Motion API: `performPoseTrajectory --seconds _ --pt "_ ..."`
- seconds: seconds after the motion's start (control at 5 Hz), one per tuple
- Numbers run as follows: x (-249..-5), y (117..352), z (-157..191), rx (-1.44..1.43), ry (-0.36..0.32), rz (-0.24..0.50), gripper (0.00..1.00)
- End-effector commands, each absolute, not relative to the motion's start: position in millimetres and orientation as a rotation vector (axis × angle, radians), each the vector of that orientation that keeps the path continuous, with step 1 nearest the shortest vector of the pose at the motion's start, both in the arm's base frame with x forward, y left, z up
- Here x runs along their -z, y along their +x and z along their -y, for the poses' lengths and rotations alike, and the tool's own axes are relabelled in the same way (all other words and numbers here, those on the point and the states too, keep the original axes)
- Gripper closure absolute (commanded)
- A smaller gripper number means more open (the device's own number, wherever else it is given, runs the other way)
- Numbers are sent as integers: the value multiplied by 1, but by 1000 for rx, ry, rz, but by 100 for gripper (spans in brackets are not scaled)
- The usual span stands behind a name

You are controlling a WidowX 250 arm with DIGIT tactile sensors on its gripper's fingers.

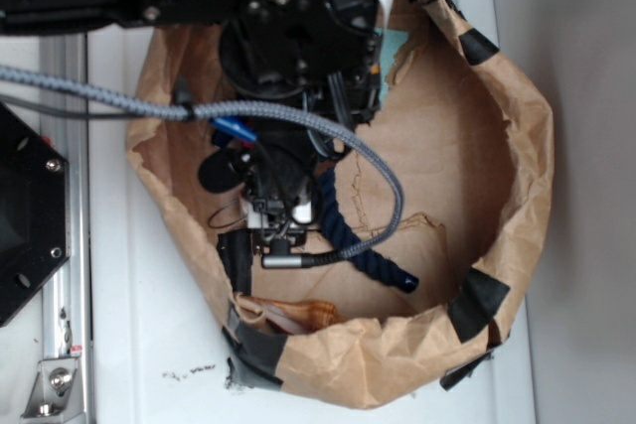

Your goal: Grab the silver keys.

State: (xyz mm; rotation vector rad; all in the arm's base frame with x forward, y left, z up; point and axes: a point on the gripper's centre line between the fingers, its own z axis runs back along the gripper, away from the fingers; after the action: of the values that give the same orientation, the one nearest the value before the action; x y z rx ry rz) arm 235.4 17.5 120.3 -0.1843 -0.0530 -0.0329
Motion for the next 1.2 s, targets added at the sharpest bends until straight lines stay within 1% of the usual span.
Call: performPoseTrajectory --seconds 0.0,0.2,0.4,0.6,0.8,1.0 --pt "-33 272 -17 -2 -93 -38 0" --pt "-18 263 -6 42 -138 -38 0" --pt "-15 241 7 122 -178 -85 0" --pt "-19 231 7 146 -159 -61 0" --pt "-24 234 6 142 -166 -48 0" --pt "-33 235 5 129 -191 -40 0"
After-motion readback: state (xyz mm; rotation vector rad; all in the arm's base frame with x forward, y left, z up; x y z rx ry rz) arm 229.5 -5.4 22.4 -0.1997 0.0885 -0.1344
